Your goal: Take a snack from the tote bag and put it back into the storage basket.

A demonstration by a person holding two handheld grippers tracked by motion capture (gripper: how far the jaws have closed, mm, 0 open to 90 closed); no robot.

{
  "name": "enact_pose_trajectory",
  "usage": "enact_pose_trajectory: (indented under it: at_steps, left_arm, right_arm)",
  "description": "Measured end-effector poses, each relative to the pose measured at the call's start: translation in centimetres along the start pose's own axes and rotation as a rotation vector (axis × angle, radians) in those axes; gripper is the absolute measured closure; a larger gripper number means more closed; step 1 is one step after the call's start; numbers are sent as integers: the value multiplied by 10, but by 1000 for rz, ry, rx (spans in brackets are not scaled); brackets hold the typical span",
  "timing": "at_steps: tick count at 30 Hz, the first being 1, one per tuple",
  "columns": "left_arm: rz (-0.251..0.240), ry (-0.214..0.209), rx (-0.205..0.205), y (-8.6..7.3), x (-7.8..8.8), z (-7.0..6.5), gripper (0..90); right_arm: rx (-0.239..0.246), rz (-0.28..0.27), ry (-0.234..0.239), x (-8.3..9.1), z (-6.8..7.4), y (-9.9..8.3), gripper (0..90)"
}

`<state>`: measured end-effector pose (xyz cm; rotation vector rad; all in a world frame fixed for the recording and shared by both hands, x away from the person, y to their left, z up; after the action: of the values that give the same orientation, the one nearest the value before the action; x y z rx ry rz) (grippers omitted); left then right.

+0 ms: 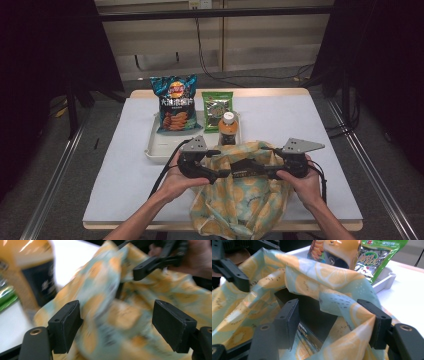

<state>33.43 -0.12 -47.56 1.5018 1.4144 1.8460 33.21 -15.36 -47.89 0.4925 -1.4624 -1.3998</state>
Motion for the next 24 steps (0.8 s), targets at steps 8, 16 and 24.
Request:
enact_pose_trajectory:
  at_steps: [8, 16, 24]
  left_arm:
    - [67, -10, -11, -20, -8, 12, 691]
    - [102, -96, 3, -33, 9, 4, 900]
    - [112, -56, 48, -57, 34, 20, 900]
  right_arm:
    - [-5, 7, -19, -6, -7, -7, 489]
    - [-15, -1, 2, -8, -2, -10, 737]
    - [19, 38, 80, -10, 23, -15, 860]
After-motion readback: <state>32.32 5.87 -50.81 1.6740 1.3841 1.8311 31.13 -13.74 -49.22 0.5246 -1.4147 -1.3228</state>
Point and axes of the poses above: each handheld gripper's, and its own axes: x roughly backward along the jaws, y roughly out of its top, z roughly to its left, the point moved 10 cm from there along -x, roughly forward along the jaws, and after that the axes turned 12 degrees about y, right-handed, at the moved point
